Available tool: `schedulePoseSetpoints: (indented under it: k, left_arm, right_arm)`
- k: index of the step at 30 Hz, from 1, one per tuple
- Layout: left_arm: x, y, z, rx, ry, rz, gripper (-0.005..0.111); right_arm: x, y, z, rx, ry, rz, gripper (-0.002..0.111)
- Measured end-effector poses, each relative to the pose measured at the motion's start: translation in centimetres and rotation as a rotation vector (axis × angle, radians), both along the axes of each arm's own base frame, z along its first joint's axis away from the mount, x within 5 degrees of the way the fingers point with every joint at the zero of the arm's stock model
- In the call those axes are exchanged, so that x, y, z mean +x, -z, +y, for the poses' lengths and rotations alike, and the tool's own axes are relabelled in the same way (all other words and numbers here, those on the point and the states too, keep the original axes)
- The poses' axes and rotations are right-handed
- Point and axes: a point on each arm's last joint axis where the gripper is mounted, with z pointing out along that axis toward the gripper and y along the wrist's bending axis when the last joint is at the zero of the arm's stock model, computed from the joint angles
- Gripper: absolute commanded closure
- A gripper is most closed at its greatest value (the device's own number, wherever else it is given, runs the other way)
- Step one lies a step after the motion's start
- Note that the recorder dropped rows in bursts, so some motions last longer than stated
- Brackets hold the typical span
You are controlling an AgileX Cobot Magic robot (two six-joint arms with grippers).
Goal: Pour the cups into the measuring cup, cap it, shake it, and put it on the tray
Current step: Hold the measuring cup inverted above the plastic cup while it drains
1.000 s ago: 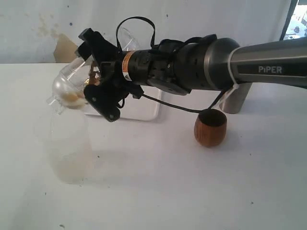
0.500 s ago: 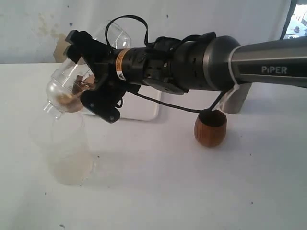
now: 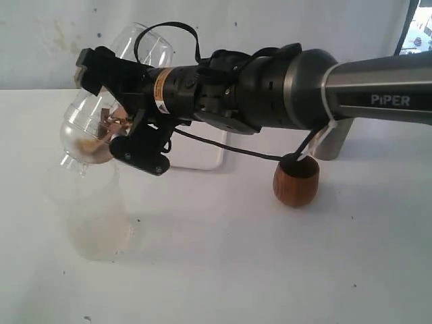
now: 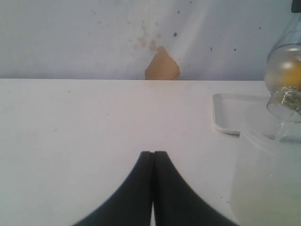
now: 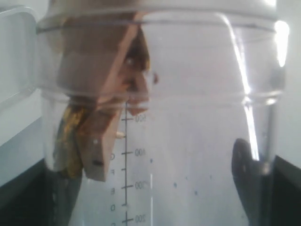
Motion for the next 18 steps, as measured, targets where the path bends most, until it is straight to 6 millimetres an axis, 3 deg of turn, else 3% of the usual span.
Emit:
schedulePoseSetpoints:
  k: [18]
  left_arm:
    - [0.0,0.0,0.0,0.0,0.0,0.0,0.003]
  right_arm:
    - [-0.35,0.08,0.3,-0.038,-0.02,-0.032,0.108]
